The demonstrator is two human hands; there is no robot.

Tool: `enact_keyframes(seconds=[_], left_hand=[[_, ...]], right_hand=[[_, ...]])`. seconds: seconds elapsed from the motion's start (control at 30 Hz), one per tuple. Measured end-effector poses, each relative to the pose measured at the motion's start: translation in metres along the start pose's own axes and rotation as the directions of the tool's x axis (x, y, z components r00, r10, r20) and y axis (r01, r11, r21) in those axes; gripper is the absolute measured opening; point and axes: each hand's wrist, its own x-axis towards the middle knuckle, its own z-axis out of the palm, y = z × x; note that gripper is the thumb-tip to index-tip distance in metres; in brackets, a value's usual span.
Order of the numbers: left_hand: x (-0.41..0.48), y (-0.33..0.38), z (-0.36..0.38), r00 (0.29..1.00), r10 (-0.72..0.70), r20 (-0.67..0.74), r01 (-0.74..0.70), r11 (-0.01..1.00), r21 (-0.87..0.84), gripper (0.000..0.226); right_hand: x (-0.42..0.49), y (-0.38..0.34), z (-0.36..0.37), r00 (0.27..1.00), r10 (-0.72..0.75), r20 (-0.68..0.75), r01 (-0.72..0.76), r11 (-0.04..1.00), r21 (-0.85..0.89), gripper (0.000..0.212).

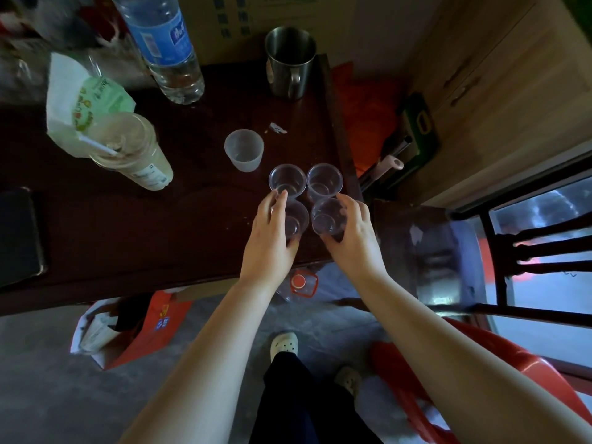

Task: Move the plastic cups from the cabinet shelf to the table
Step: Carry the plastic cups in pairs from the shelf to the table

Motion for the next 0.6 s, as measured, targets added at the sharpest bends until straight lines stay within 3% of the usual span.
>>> enact_keyframes(seconds=[0.6], left_hand=[[0.003,-0.007,0.016,0.997,0.079,0.022,-0.081,0.993,0.091,0.079]], right_hand=[[0.006,-0.003,0.000,1.000,0.000,-0.024,-0.001,0.999,-0.034,0.070]])
